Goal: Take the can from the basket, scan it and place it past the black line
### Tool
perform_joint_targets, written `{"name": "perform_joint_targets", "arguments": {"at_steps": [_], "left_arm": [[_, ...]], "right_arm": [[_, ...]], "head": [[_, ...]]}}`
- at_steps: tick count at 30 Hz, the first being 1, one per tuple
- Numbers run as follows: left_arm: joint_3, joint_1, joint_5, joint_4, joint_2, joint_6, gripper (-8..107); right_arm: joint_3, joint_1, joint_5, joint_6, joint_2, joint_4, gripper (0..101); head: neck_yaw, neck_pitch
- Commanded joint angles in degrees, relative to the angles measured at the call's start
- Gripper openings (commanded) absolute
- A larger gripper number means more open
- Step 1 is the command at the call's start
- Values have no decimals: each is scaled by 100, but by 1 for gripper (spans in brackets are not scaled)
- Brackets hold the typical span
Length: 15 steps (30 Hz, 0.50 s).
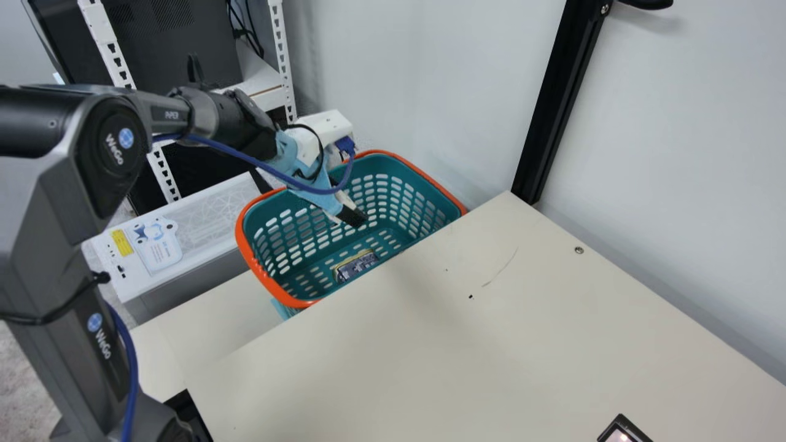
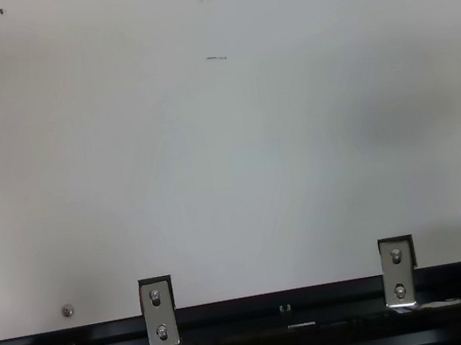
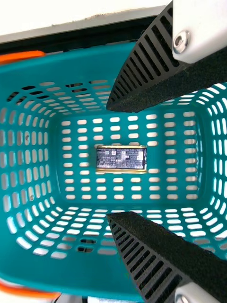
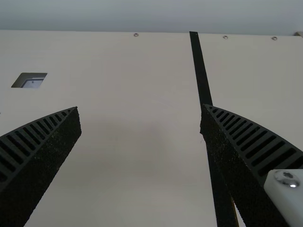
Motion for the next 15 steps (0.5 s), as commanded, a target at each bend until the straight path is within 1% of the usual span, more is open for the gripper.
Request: {"name": "perform_joint_targets", "arguments": {"at_steps": [1, 15], "left_arm": [[25, -24, -77, -27, 91, 32, 90], [68, -194, -629, -222, 811, 366, 90]], "right_arm": [[0, 0, 0, 0, 0, 0, 101], [0, 0, 0, 0, 0, -5, 101]], "head": [[242, -183], [242, -183]]}}
